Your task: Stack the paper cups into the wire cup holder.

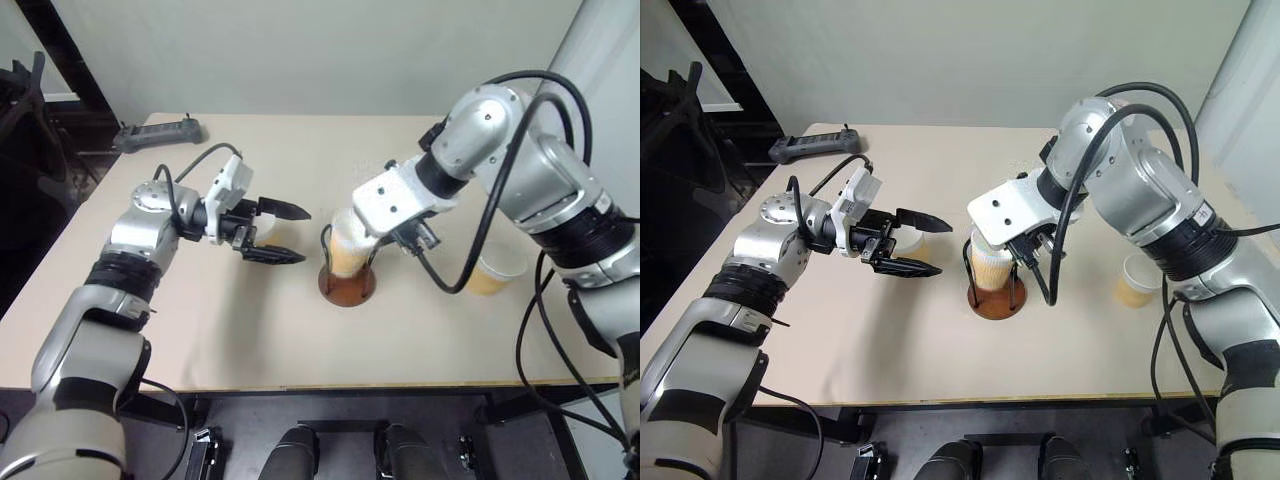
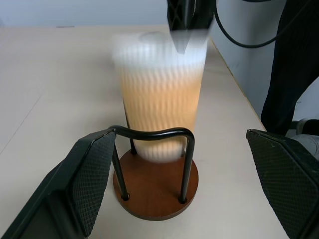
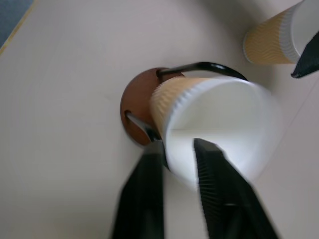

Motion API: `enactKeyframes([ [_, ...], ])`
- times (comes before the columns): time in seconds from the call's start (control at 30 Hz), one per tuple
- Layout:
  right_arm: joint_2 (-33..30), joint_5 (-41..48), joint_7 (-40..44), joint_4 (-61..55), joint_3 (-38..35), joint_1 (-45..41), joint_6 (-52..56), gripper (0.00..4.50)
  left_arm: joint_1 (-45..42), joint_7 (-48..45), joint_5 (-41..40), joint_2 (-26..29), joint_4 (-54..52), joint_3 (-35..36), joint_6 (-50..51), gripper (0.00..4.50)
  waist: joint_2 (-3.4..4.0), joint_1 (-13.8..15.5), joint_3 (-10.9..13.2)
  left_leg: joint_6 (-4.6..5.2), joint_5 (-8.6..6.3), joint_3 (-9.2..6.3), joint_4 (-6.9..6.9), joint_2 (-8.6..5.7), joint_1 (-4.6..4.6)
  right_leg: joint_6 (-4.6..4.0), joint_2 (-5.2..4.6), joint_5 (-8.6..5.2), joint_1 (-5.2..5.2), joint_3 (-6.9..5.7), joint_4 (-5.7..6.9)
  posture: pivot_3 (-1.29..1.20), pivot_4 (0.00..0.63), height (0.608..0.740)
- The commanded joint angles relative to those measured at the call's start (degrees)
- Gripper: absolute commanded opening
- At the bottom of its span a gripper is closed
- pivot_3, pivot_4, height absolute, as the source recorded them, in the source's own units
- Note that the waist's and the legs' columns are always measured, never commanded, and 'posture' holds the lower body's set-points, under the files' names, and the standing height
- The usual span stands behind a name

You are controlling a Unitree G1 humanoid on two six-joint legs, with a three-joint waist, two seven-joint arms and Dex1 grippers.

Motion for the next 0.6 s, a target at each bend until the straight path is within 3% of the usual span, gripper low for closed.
enactKeyframes([
  [0.03,-0.1,0.0,0.4,-1.8,-2.8,-0.7,0.7,0.88,-1.6,-1.9,-0.4,0.4,-1.1,1.5,0.1,4.5,0.0,0.0,0.0,0.0,0.0,0.0,0.0,-0.01,0.0,0.0,-0.01,0.0,0.0,0.0,0.0,0.0,0.15,0.74],
  [0.3,0.8,-1.3,0.1,-1.0,-4.3,-1.0,1.1,0.88,-1.4,-1.9,-0.3,0.2,-1.2,1.5,0.1,4.5,0.0,0.0,0.0,-0.01,-0.01,0.01,0.0,0.01,0.01,0.0,0.0,0.0,0.0,0.0,0.0,0.0,0.15,0.74],
  [0.6,-0.9,0.7,-1.0,3.6,-12.2,-4.1,8.9,0.88,-0.9,-1.9,-0.4,0.8,-0.9,1.9,0.3,4.5,-0.01,0.1,0.0,-0.01,-0.01,-0.01,0.0,-0.01,-0.02,-0.04,0.0,-0.02,-0.01,0.0,-0.02,0.0,0.15,0.74],
])
